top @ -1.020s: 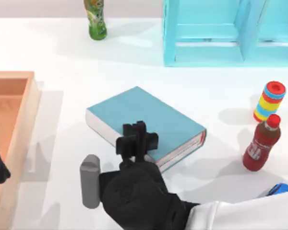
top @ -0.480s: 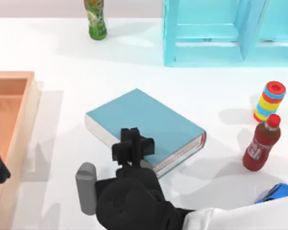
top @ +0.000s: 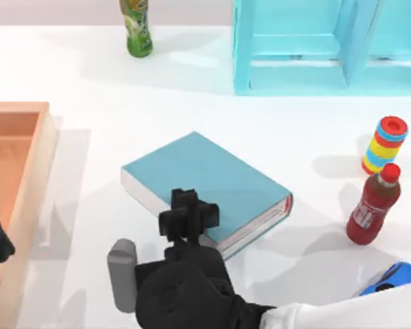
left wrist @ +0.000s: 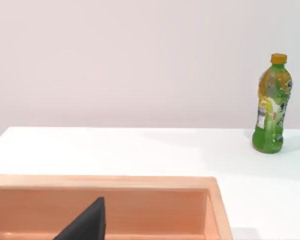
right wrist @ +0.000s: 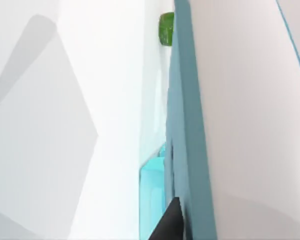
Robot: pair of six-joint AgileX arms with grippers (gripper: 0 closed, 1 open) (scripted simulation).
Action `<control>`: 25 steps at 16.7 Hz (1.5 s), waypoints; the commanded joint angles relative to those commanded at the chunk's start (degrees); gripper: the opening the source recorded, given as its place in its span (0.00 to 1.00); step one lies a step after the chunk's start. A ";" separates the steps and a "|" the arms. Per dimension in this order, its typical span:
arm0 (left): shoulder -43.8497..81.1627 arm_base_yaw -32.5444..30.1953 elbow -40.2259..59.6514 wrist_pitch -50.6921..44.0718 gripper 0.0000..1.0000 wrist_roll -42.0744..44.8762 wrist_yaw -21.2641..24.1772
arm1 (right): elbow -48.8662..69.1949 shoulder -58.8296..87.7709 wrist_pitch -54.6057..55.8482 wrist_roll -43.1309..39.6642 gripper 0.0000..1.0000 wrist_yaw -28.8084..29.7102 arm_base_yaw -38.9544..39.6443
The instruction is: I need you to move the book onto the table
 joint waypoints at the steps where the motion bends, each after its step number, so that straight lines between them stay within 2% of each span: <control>1: 0.00 0.00 0.00 0.00 1.00 0.00 0.00 | -0.29 0.96 1.22 -0.06 0.00 -0.02 0.08; 8: 0.00 0.00 0.00 0.00 1.00 0.00 0.00 | -1.28 4.09 5.41 -0.06 0.00 -0.02 0.09; 21: 0.00 0.00 0.00 0.00 1.00 0.00 0.00 | -1.28 4.09 5.41 -0.06 0.98 -0.02 0.09; 25: 0.00 0.00 0.00 0.00 1.00 0.00 0.00 | -1.28 4.09 5.41 -0.06 1.00 -0.02 0.09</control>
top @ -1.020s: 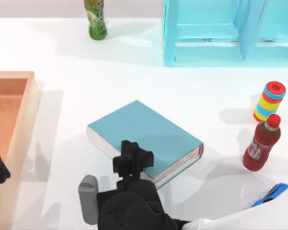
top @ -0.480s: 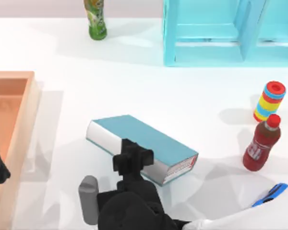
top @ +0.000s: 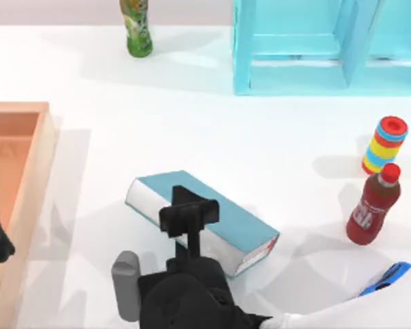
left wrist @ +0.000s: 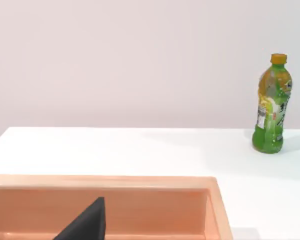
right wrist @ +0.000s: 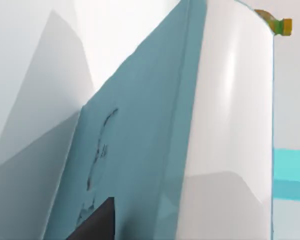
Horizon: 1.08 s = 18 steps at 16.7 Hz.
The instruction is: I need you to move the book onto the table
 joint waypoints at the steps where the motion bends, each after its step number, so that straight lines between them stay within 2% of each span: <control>1: 0.00 0.00 0.00 0.00 1.00 0.00 0.00 | 0.00 0.00 0.00 0.00 1.00 0.00 0.00; 8: 0.00 0.00 0.00 0.00 1.00 0.00 0.00 | 0.38 -0.08 -1.42 2.07 1.00 0.64 1.67; 12: 0.00 0.00 0.00 0.00 1.00 0.00 0.00 | 2.26 -0.68 -11.19 12.36 1.00 3.83 9.45; 18: 0.00 0.00 0.00 0.00 1.00 0.00 0.00 | 5.63 -1.60 -35.37 31.67 1.00 10.64 22.19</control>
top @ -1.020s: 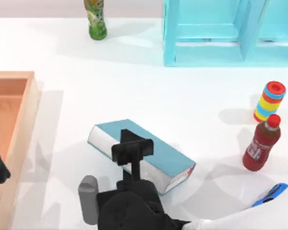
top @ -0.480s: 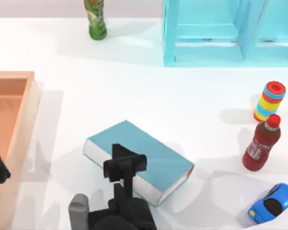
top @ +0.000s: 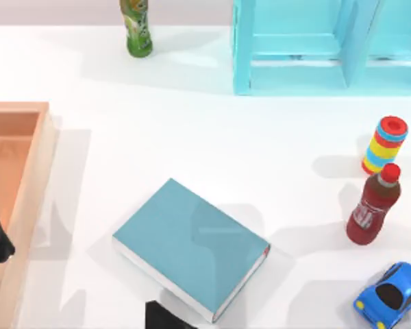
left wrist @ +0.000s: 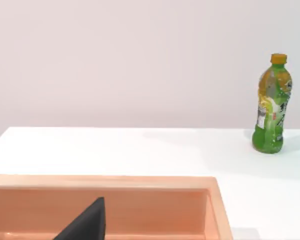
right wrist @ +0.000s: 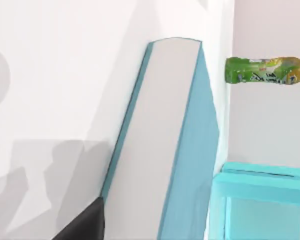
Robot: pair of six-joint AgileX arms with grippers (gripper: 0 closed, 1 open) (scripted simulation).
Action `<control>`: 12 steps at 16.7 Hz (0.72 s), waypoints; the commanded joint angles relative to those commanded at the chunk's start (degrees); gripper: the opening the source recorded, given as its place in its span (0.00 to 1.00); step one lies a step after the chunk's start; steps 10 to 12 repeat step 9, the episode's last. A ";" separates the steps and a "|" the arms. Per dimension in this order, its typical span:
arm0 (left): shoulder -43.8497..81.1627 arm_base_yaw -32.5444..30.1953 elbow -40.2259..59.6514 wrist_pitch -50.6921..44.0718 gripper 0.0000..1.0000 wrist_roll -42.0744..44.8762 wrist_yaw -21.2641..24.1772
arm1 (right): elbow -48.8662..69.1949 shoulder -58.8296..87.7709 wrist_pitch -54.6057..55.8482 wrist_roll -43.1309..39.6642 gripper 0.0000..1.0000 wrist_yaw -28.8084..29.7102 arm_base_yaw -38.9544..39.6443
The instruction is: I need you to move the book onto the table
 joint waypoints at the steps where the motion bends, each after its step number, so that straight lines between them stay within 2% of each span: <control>1: 0.00 0.00 0.00 0.00 1.00 0.00 0.00 | 0.47 -0.13 -3.69 2.79 1.00 1.15 1.28; 6: 0.00 0.00 0.00 0.00 1.00 0.00 0.00 | 2.68 -1.15 -17.11 12.53 1.00 6.39 3.63; 12: 0.00 0.00 0.00 0.00 1.00 0.00 0.00 | 3.24 -1.51 -18.98 13.88 1.00 7.51 3.54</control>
